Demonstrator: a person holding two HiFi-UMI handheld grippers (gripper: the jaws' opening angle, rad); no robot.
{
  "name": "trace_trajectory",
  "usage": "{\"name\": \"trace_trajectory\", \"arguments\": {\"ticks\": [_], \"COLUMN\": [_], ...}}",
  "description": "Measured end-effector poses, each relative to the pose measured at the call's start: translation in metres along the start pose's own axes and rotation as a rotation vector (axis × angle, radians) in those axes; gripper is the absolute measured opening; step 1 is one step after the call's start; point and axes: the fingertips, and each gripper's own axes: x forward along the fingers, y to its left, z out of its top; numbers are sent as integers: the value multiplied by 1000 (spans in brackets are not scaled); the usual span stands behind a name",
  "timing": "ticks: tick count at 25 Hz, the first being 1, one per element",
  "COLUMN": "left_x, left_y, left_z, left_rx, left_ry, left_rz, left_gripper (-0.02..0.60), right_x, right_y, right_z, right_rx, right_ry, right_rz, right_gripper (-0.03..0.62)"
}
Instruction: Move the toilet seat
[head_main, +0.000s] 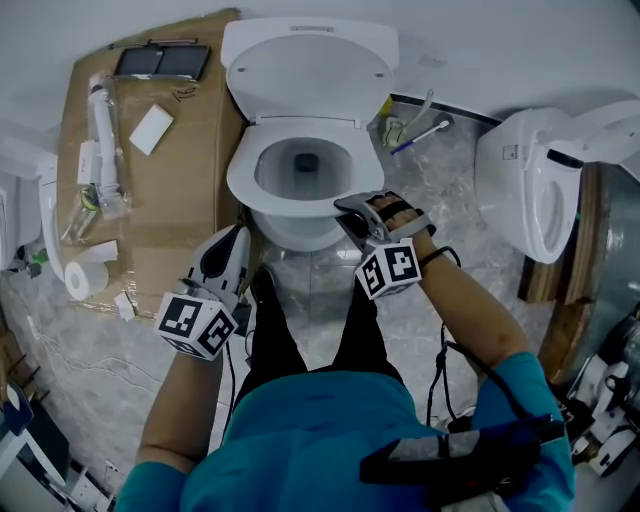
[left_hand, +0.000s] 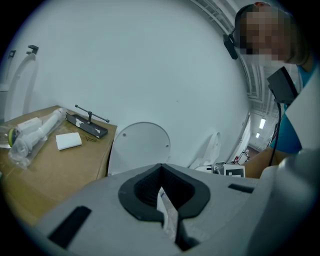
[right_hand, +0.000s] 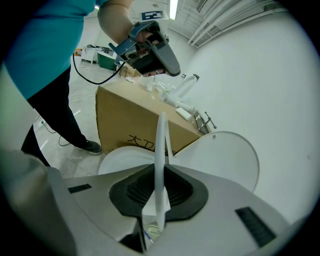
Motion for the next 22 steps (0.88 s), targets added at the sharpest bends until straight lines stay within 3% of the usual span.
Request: {"name": "trace_trajectory", "arguments": {"ticks": [22], "left_x": [13], "left_y": [9], "left_z": [7], "left_rx": [9], "left_ry": [-6], "left_rz": [-6], "left_gripper": [-14], "right_x": [-4], "right_y": [-66], "right_z": [0], "right_rx": [68], "right_ry": [-42], "right_rz": [-91], "right_gripper": [34]}}
